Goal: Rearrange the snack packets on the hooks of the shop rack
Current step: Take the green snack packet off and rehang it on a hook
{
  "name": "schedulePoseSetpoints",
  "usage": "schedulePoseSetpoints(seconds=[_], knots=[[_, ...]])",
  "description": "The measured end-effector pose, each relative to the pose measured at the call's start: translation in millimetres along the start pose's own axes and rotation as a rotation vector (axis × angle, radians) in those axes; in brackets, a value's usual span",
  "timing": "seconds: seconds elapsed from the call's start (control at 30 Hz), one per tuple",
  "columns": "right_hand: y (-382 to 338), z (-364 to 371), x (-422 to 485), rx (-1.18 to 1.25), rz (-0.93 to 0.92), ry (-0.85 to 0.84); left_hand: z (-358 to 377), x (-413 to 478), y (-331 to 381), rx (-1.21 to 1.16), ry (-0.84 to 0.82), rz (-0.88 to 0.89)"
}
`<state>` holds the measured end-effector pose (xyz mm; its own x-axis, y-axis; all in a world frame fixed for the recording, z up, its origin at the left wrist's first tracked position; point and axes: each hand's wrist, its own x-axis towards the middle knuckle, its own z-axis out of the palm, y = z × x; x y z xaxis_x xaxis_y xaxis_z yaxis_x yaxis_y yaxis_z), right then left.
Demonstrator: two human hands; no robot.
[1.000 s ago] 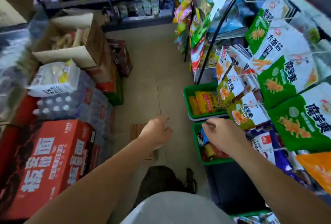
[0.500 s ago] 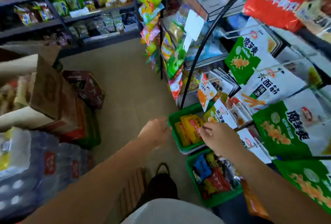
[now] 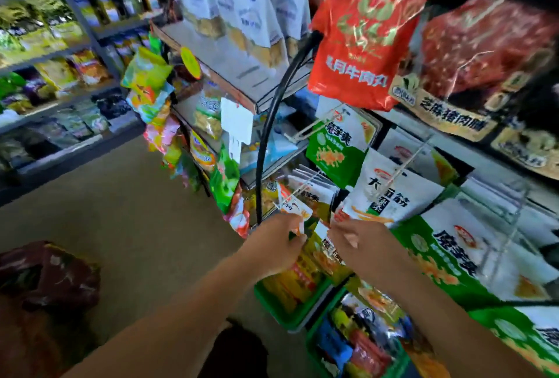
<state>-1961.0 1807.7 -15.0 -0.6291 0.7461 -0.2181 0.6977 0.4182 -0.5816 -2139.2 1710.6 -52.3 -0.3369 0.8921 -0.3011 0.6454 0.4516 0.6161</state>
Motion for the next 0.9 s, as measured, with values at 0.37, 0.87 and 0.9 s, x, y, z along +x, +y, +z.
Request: schedulePoseSetpoints(seconds=[0.37,0.87,0.9], knots=[[-2.5,36.8,64.2,0.089,0.204,0.377,-34.0,120.8,-33.9,0.044,-0.08,0.285],[161.0,98.6,78.2,-0.4,-0.359,0.735,118.9,232.1,-11.0,-0.369,0.136,0.881],[166.4,98.6,77.7,-0.38,-0.39,0.744,125.1,232.7,-9.3,-0.388,0.194,0.905]])
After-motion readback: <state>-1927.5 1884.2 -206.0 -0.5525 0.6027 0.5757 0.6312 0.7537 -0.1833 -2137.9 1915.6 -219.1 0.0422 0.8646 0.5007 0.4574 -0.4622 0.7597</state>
